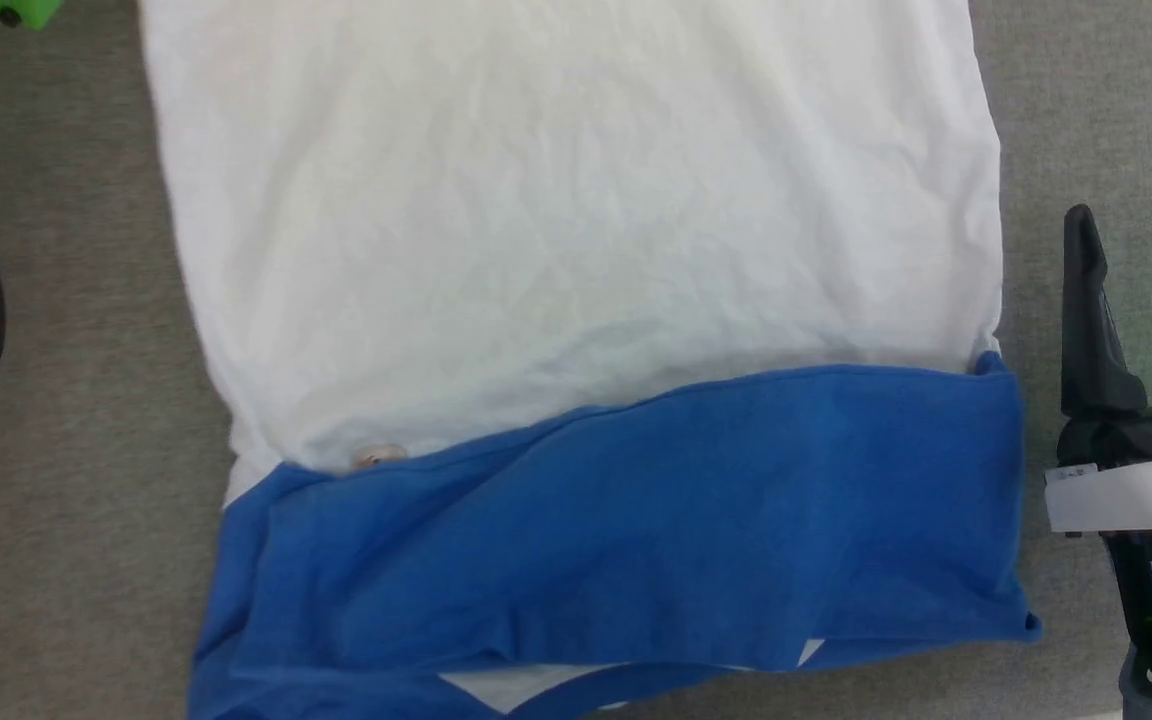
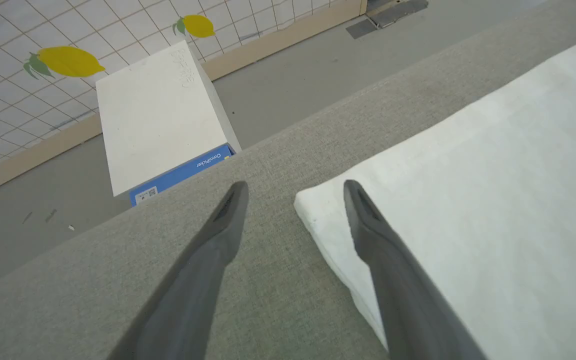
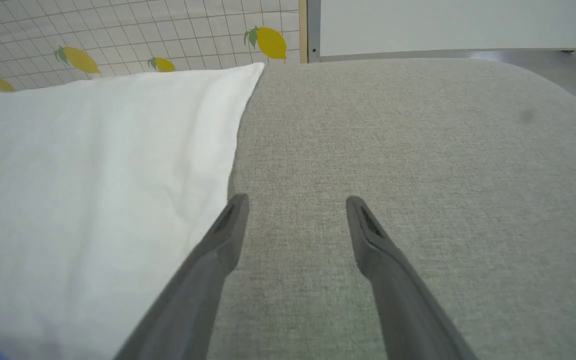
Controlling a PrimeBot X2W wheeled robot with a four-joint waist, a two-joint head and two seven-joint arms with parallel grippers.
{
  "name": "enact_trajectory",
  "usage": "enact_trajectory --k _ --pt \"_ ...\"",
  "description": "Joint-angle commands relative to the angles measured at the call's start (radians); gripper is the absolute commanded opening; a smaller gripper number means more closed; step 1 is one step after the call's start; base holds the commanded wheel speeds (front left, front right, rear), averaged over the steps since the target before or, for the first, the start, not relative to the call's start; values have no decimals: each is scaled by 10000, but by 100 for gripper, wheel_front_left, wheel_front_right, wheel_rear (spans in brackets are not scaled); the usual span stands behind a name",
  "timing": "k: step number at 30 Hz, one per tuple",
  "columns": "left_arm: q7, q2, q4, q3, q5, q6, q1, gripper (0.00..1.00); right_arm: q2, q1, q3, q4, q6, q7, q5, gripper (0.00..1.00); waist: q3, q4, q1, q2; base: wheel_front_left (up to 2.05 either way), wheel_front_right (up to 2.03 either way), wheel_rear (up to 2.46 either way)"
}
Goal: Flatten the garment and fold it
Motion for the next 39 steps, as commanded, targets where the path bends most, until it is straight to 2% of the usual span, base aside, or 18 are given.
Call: enact_trajectory --k 1,6,7,9,13,18,21,25,29,32,39 --pt "149 109 105 -26 -179 -21 -94 100 7 -105 7 71 -13 -109 98 100 607 -511 -2 0 0 0 0" --pt "815 392 395 -182 -227 1 21 100 7 -172 44 206 -13 -229 166 100 813 -598 -2 0 0 0 0" --pt "1025 433 456 -214 -292 4 72 47 7 -205 47 227 -13 -235 162 100 831 -610 -2 0 0 0 0" --pt "1356 469 462 -266 -487 2 151 0 7 -276 25 245 -13 -229 146 100 864 -617 -2 0 0 0 0" --pt "1282 444 295 -267 -646 4 258 0 7 -460 -13 196 -13 -191 191 100 757 -535 -2 0 0 0 0" --pt "1 138 408 -358 -329 57 627 0 7 -1377 -370 -470 -13 429 -4 100 93 -273 -2 0 0 0 0" --pt "-405 -71 717 -476 -351 58 1005 0 -44 -2471 -470 -1149 -13 1407 -325 100 -353 -179 -2 0 0 0 0" --pt "-786 -271 995 -625 -384 50 1289 0 -767 -4691 -425 -1435 -13 3564 -330 100 -762 6 -2 0 0 0 0" --pt "-919 -415 1011 -756 -426 37 1228 0 -1234 -7060 -393 -376 -13 5949 14 100 -743 264 -2 0 0 0 0" --pt "-994 -582 940 -904 -426 27 1036 0 -1171 -8591 -519 906 -13 7608 -196 100 -527 546 -2 0 0 0 0" --pt "-1195 -1160 842 -1322 -438 6 439 0 -554 -10735 -1283 3723 -13 9565 -1762 100 144 1359 -2 0 0 0 0"
